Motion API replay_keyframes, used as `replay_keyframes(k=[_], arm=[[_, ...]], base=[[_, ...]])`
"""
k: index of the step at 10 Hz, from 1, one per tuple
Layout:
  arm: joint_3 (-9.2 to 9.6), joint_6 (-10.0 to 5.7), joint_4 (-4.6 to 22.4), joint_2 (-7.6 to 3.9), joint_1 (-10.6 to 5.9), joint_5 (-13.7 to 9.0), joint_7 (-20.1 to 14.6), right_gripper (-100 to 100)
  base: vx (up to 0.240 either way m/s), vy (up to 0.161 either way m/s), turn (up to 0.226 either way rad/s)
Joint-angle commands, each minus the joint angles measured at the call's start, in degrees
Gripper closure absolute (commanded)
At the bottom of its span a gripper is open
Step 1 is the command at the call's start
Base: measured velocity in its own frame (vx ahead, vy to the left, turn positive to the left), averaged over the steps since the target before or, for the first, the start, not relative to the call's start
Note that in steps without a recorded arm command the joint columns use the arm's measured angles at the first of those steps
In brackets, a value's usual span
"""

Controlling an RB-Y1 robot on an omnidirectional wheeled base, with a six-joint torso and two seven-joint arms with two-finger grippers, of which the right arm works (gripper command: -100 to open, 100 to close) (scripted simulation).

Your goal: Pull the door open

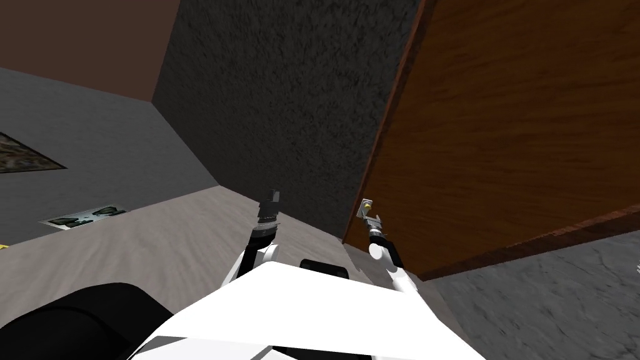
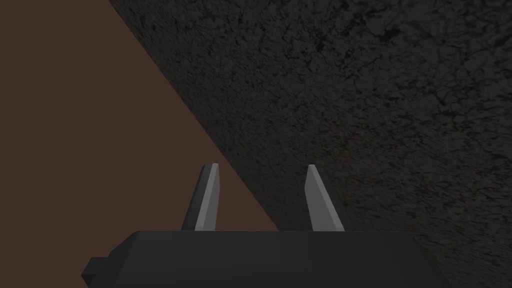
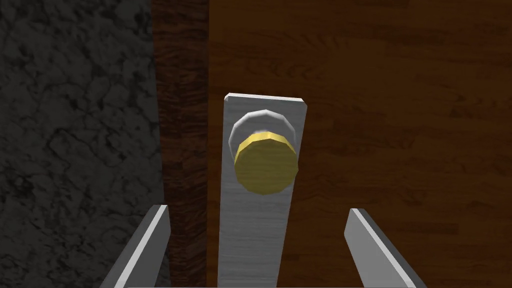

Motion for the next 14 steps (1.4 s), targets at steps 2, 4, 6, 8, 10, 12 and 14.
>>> replay_keyframes(k=[2,4,6,8,10,12,14], arm=[[-2.16,-0.85,1.24,-2.87,0.94,-0.93,-2.89,-100],[-2.38,-0.83,1.05,-3.31,1.23,-1.07,-3.15,-100],[-2.38,-0.83,1.05,-3.31,1.23,-1.07,-3.15,100],[-2.38,-0.83,1.05,-3.31,1.23,-1.07,-3.15,100],[-2.38,-0.83,1.05,-3.31,1.23,-1.07,-3.15,100],[-1.26,-0.93,0.53,-4.8,2.12,-1.24,-4.69,100],[-0.25,-1.15,-0.11,-6.09,2.75,-1.37,-6.06,100]], base=[[0.203,-0.024,0.261],[0.164,-0.016,0.072],[-0.024,-0.004,-0.021],[-0.026,0.002,0.01],[-0.005,0.002,-0.002],[-0.162,-0.044,0.135],[-0.212,-0.064,0.171]])
